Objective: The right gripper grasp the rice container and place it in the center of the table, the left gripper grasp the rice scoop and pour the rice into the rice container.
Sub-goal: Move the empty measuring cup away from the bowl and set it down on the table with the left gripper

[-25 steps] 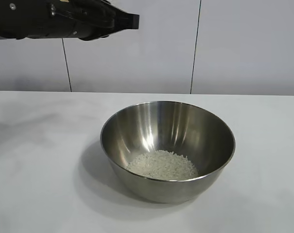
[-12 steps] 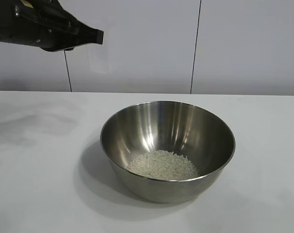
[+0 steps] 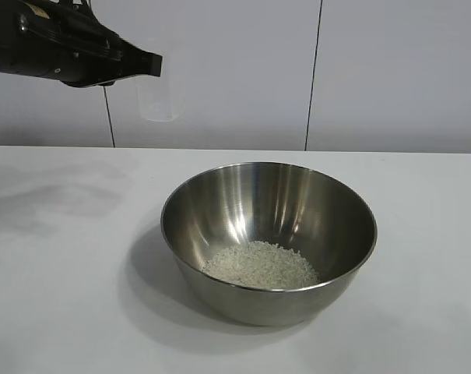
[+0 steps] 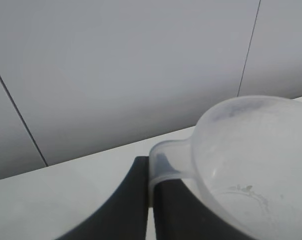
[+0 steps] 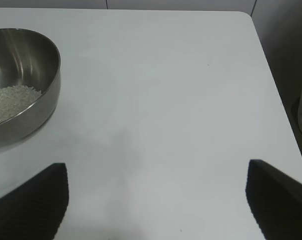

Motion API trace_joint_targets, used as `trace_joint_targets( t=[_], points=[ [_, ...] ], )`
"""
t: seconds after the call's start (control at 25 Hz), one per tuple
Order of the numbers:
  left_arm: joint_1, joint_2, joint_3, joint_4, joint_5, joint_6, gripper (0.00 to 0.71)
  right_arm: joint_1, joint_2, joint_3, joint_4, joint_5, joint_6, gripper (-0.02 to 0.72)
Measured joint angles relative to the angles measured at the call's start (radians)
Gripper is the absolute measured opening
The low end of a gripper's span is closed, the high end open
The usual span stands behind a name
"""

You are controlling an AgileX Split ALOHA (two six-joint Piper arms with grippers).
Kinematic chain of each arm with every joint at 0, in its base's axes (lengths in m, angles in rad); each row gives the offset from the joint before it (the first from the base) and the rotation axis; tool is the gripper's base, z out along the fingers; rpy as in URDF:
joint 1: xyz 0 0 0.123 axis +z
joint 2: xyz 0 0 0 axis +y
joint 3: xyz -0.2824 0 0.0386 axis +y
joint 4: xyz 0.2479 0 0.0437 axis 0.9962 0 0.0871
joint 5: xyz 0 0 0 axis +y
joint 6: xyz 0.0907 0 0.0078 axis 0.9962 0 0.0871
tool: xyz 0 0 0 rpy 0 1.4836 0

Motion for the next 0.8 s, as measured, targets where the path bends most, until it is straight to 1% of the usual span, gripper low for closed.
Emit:
trace_joint_targets(
  t=[0.4,0.48,0.64,0.72,0.76,0.8],
  points=[
    [0.0,-0.001,0.0,-0.003,0.005,0.005,0.009,0.0,0.0,0.0,0.0,0.0,0.0,0.661],
    [0.0,-0.001,0.0,-0.003,0.025,0.02,0.009,0.0,0.0,0.0,0.0,0.0,0.0,0.661],
    [0.021,-0.008,0.011,-0.003,0.084,0.04,0.009,0.0,0.0,0.0,0.0,0.0,0.0,0.661],
    [0.043,-0.03,0.051,-0.003,0.055,0.04,0.009,0.0,0.0,0.0,0.0,0.0,0.0,0.661],
    [0.052,-0.046,0.096,-0.003,0.002,0.04,0.009,0.0,0.0,0.0,0.0,0.0,0.0,0.661],
    [0.058,-0.063,0.137,-0.003,-0.079,0.039,0.009,0.0,0.0,0.0,0.0,0.0,0.0,0.661]
  ],
)
